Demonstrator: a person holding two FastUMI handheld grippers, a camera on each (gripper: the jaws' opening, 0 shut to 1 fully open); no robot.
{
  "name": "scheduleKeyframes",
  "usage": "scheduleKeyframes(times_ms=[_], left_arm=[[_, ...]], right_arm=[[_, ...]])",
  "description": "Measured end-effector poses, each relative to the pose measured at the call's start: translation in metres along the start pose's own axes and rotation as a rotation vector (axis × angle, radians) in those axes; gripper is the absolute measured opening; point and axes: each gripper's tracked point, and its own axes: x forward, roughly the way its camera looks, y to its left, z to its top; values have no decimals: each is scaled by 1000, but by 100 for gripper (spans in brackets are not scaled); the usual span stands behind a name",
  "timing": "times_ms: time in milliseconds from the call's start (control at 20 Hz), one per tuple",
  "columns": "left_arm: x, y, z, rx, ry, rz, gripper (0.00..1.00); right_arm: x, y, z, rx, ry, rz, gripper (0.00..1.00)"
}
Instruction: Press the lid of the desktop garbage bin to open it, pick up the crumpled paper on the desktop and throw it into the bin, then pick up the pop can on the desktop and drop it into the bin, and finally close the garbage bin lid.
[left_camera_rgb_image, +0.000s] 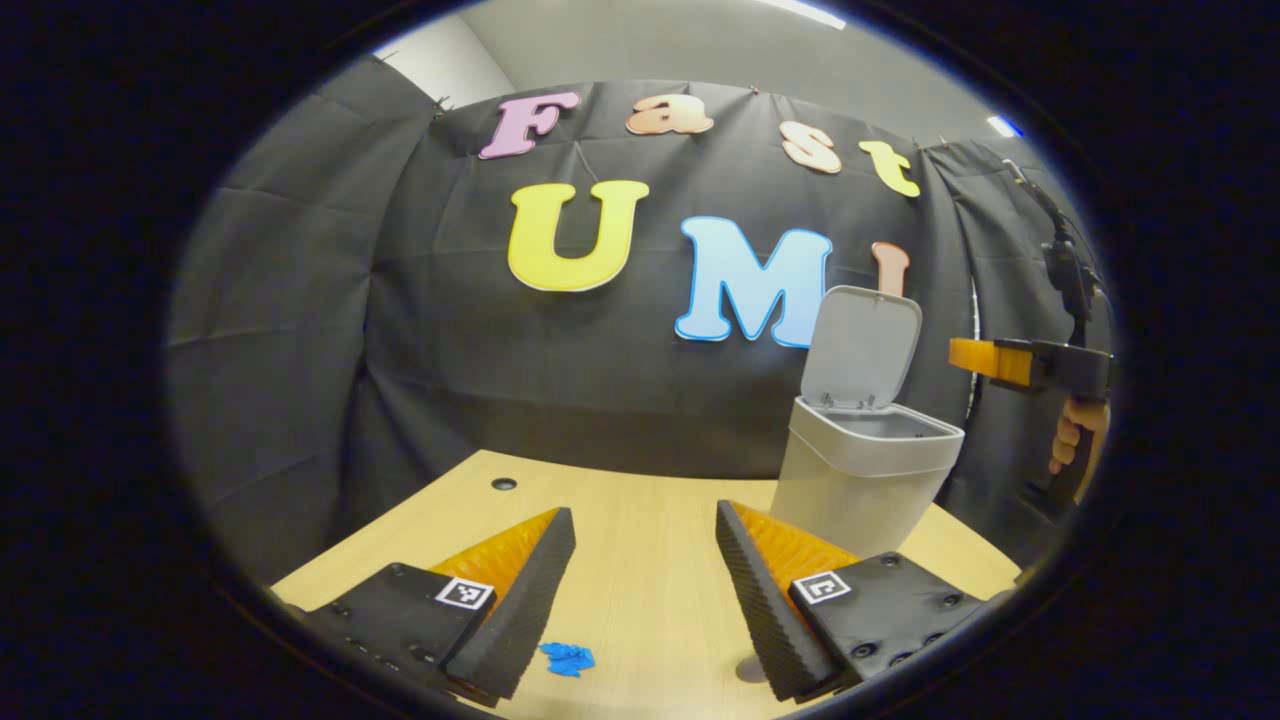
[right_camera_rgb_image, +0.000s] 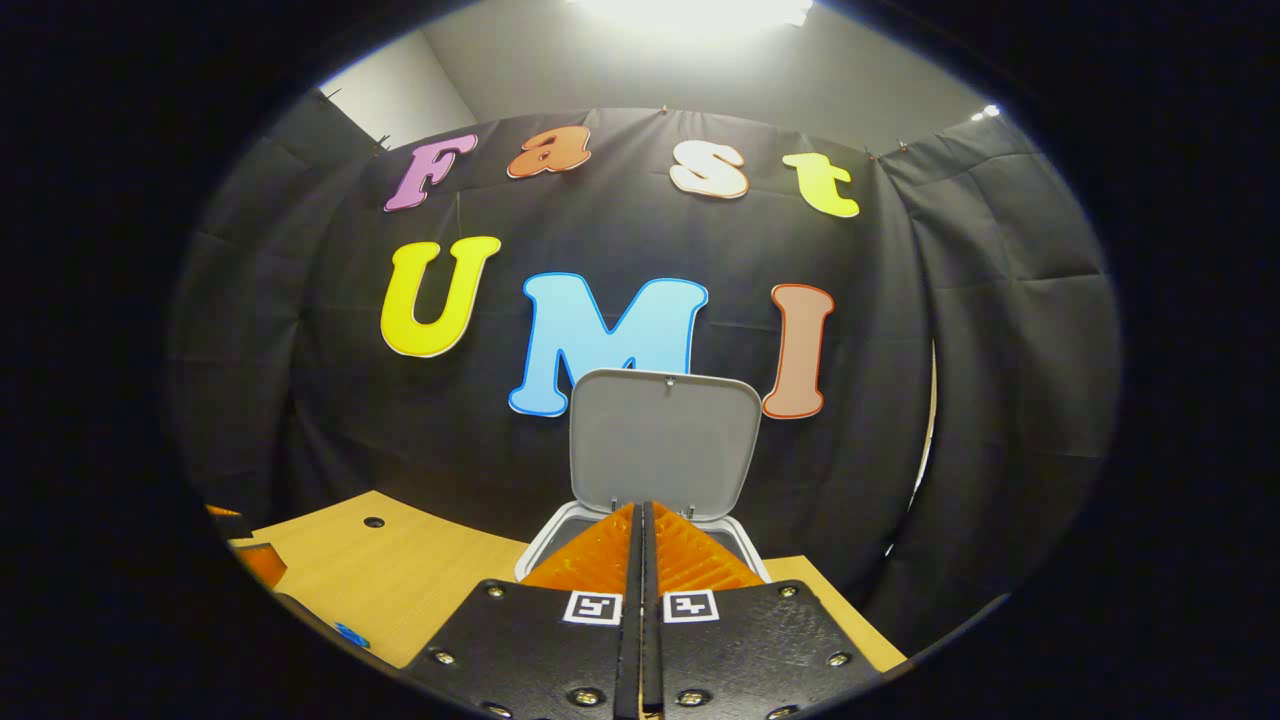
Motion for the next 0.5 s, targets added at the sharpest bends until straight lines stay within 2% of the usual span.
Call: scheduleKeyframes(times_ms=[100,200,400,450,500], left_arm=[[0,5,-14,7,28,-22,96],[1,11,-32,23,59,-42,93],[3,22,-63,40,114,-81,95],[4,25,-70,49,129,-86,93],[5,29,-77,56,141,-87,93]], right_arm=[[-18,8,-4,16,18,-14,1],[-33,12,-7,15,27,-37,1],[-60,7,-5,28,15,-129,1],[-67,6,-4,30,14,-154,16],[-72,2,-4,31,14,-179,18]])
